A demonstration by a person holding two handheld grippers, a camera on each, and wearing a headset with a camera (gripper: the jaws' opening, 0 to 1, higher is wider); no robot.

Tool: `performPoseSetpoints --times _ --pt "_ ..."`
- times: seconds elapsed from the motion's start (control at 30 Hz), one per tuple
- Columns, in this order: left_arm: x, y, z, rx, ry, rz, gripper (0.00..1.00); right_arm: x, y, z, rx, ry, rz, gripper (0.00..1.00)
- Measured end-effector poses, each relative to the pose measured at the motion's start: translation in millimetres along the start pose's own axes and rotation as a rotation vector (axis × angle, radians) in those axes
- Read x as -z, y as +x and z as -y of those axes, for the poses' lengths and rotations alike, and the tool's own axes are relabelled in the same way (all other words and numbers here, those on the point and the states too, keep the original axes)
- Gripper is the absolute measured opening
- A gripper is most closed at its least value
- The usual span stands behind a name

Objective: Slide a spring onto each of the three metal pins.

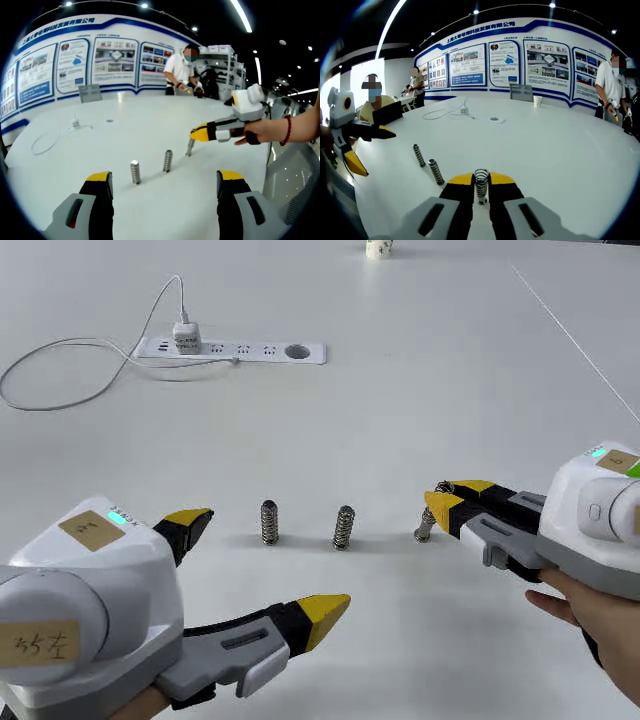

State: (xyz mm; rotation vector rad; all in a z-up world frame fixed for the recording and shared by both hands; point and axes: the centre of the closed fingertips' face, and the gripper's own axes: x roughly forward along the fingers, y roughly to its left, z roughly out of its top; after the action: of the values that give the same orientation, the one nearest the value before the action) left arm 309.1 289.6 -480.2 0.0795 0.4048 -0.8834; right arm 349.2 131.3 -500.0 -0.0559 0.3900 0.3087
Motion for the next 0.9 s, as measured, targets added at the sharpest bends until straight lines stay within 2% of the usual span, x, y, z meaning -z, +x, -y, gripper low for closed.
performPoseSetpoints --times 0.5,0.9 --pt "4.1 0.3 -2.5 -0.007 0.009 -0.015 0.86 19.4 7.7 -4.0 -0.013 0.012 -0.055 0.12" --pt "4.8 0.8 -2.5 -0.004 0.011 -0.016 0.85 24.7 7.9 -5.6 -0.020 0.022 -0.068 0.12"
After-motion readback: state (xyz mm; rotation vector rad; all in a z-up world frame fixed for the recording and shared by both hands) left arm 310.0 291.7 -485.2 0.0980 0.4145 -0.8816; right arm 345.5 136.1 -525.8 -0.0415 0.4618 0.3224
